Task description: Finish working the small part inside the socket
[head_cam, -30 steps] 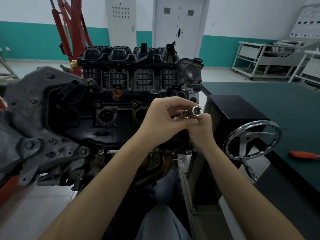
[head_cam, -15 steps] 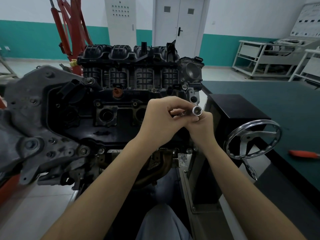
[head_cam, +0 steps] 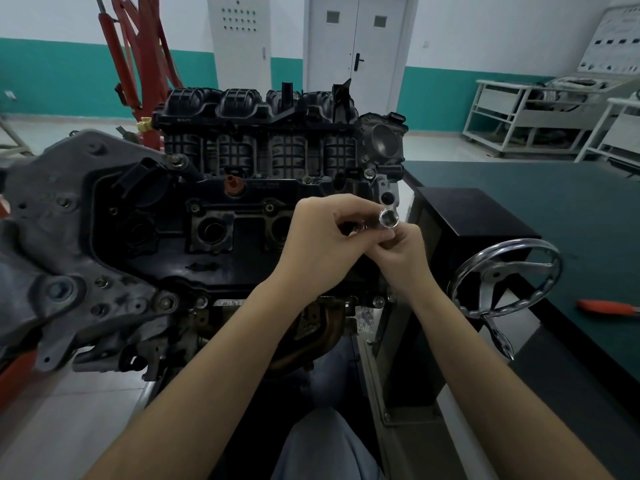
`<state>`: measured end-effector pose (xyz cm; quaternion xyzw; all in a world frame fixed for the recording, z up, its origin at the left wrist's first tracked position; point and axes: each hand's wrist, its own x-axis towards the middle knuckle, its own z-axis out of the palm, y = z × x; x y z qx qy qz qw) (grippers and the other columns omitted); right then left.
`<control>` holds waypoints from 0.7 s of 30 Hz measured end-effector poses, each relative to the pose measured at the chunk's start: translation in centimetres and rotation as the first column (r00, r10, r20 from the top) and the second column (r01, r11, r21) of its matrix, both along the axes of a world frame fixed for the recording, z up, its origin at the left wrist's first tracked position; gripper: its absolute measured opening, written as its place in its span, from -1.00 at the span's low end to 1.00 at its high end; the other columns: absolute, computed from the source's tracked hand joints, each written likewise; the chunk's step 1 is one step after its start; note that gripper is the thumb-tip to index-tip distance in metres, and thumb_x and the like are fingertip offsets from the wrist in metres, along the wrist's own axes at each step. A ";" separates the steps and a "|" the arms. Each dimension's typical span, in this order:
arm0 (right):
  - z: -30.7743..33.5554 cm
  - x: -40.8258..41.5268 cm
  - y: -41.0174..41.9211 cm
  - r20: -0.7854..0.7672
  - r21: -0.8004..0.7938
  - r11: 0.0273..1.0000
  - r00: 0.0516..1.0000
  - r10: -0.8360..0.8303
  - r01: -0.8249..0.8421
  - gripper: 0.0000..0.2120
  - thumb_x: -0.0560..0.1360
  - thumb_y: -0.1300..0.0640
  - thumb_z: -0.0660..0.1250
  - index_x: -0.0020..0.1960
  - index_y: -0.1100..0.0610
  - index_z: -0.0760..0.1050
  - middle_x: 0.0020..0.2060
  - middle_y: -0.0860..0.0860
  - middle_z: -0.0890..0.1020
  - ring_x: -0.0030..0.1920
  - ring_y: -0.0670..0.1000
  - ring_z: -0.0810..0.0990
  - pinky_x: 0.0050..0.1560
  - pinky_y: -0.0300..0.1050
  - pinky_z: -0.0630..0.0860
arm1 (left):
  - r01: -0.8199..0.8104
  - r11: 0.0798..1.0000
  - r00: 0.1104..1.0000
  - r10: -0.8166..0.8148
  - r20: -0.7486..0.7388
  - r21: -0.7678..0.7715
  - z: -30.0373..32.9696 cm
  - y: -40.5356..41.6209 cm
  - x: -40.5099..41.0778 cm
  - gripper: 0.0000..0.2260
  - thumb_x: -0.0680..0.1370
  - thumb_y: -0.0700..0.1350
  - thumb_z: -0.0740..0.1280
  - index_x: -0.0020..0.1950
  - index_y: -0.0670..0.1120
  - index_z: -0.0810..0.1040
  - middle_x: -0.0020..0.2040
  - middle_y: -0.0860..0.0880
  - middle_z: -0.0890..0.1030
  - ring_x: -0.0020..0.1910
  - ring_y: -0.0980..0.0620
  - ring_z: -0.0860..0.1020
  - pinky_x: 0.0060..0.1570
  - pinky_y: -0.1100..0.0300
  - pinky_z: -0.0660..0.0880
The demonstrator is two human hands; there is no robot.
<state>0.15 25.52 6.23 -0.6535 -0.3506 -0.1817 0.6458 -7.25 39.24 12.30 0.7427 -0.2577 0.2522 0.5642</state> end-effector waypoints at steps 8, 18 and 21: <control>0.1 0.2 0.4 -0.020 0.024 0.999 0.999 -0.032 0.033 -0.81 0.39 0.21 0.42 -0.01 0.08 0.65 -0.14 -0.11 0.71 -0.07 -0.08 0.68 -0.02 -0.25 0.54 | -0.002 1.000 1.000 0.003 -0.022 0.005 0.1 0.2 0.1 -0.79 0.37 -0.33 0.53 -0.07 -0.10 0.68 -0.17 0.01 0.69 -0.12 0.14 0.67 -0.03 0.28 0.57; -0.1 0.4 0.4 -0.031 0.020 0.999 0.999 -0.028 0.029 -0.82 0.39 0.36 0.42 -0.06 0.15 0.66 -0.18 -0.11 0.71 -0.10 -0.08 0.67 -0.05 -0.25 0.54 | 0.055 0.998 0.997 -0.055 -0.055 0.002 0.2 0.2 -0.1 -0.76 0.37 -0.34 0.53 -0.01 -0.14 0.67 -0.11 -0.06 0.70 -0.07 0.07 0.67 0.04 0.21 0.58; -0.2 0.4 0.3 -0.011 0.011 0.999 0.999 -0.037 0.037 -0.83 0.40 0.28 0.44 -0.01 0.16 0.63 -0.15 -0.07 0.71 -0.08 -0.02 0.68 -0.04 -0.18 0.57 | -0.017 0.999 1.000 0.018 -0.025 0.033 0.2 0.3 -0.1 -0.83 0.34 -0.27 0.56 -0.10 -0.15 0.70 -0.18 0.00 0.69 -0.14 0.12 0.66 -0.03 0.23 0.58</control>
